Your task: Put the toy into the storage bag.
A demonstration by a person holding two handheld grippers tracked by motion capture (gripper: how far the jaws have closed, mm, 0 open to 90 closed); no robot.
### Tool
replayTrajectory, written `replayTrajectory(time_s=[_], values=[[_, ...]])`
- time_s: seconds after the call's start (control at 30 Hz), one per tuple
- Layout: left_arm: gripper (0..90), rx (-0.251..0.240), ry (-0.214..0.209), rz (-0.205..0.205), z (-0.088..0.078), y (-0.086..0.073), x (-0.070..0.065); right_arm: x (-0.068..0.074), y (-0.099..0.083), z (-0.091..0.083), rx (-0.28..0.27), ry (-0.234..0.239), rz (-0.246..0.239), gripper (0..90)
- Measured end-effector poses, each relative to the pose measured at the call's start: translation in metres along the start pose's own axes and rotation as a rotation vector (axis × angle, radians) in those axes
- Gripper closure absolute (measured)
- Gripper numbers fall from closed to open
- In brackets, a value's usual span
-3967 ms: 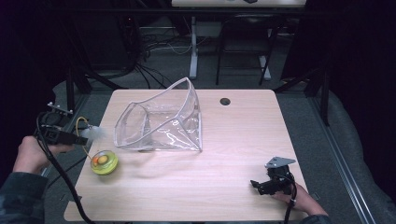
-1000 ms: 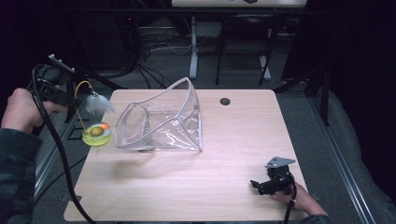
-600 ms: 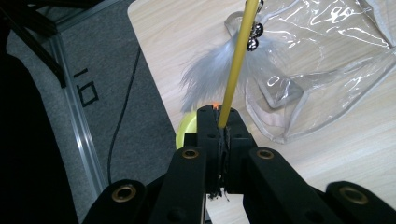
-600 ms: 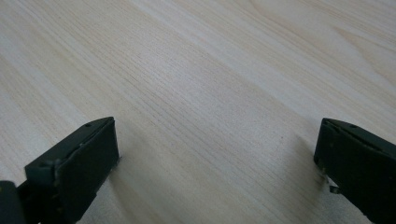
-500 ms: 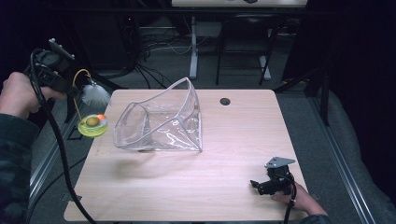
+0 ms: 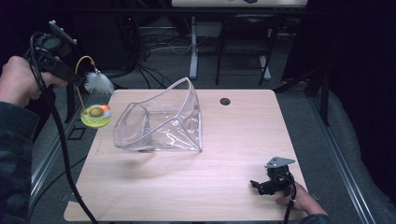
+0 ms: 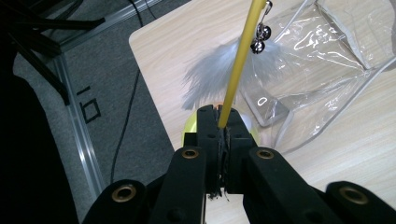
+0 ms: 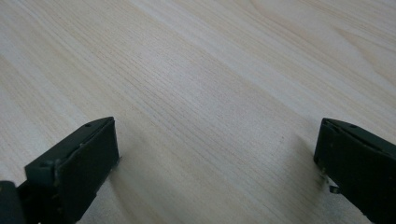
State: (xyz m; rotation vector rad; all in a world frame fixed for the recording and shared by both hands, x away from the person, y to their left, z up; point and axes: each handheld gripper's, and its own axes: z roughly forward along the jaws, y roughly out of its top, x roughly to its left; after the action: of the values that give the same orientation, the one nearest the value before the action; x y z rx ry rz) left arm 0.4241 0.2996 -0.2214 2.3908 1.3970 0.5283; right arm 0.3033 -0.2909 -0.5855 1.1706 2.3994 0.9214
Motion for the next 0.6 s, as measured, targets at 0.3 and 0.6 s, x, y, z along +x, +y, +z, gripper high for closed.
replayTrajectory(time_s=[0.3, 0.6], values=[[88.5, -0.004, -0.008, 0.016, -0.007, 0.011, -0.004, 0.000, 0.000, 0.000, 0.007, 0.006, 0.000, 0.0], [88.6, -0.010, -0.015, 0.046, -0.015, 0.024, -0.014, 0.000, 0.000, 0.000, 0.008, 0.004, -0.003, 0.0]])
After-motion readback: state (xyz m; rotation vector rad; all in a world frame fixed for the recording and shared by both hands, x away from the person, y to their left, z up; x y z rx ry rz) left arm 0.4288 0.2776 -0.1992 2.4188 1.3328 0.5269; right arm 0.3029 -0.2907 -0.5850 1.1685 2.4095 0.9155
